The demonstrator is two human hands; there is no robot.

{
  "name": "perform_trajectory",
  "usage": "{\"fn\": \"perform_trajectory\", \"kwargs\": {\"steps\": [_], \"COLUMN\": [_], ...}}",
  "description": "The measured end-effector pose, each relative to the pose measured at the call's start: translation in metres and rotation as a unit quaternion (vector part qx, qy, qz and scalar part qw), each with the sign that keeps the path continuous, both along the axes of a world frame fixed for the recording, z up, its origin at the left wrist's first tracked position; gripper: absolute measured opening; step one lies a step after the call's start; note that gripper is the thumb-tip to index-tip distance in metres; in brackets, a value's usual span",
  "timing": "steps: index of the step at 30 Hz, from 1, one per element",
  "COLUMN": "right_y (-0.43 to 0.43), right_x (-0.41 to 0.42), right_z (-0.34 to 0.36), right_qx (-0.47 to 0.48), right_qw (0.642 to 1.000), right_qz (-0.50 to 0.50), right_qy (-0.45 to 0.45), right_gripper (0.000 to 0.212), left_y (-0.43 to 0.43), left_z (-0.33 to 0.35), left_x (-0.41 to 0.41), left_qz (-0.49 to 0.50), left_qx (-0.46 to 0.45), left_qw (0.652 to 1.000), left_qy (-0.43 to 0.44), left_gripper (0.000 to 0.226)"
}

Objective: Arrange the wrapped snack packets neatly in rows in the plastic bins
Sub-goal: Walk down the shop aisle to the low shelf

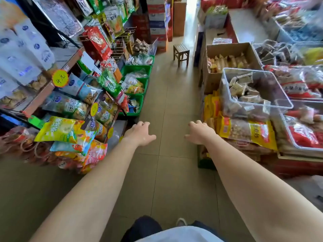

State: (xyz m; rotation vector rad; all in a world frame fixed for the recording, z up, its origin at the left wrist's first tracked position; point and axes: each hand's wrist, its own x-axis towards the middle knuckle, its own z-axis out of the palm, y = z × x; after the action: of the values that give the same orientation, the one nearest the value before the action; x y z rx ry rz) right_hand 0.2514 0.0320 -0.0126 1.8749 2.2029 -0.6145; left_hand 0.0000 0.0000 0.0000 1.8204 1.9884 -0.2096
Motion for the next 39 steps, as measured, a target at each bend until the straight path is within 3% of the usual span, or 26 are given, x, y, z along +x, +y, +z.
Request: {"fn": "perform_trajectory", "kwargs": {"steps": [13,26,39], "right_y": [0.138,0.357,0.59], "right_x": [-0.028,-0.105,-0.097], "right_z": [-0.011,0.007,-0.009], "right_qx": [-0.003,-0.015,-0.031], "right_qw": [1.0,0.999,0.996], "right_qz": [0.014,-0.03,-0.084], "right_qy": [-0.011,-0.039,-0.014], "right_gripper": [0.064,0.063,0.062], "left_y": [0.131,0.369,0.619], "left_z": [-0.02,-0.016,-0.018], "left_x": [-0.036,-0.115,-0.103], "left_qz": [0.012,-0.035,-0.073], "left_qx": [-0.021,-0.016,-0.037], "left_qw": [1.0,0.999,0.997], "left_qy": [0.01,-0.018,0.01], "left_gripper": [0.079,0.075,0.074]}}
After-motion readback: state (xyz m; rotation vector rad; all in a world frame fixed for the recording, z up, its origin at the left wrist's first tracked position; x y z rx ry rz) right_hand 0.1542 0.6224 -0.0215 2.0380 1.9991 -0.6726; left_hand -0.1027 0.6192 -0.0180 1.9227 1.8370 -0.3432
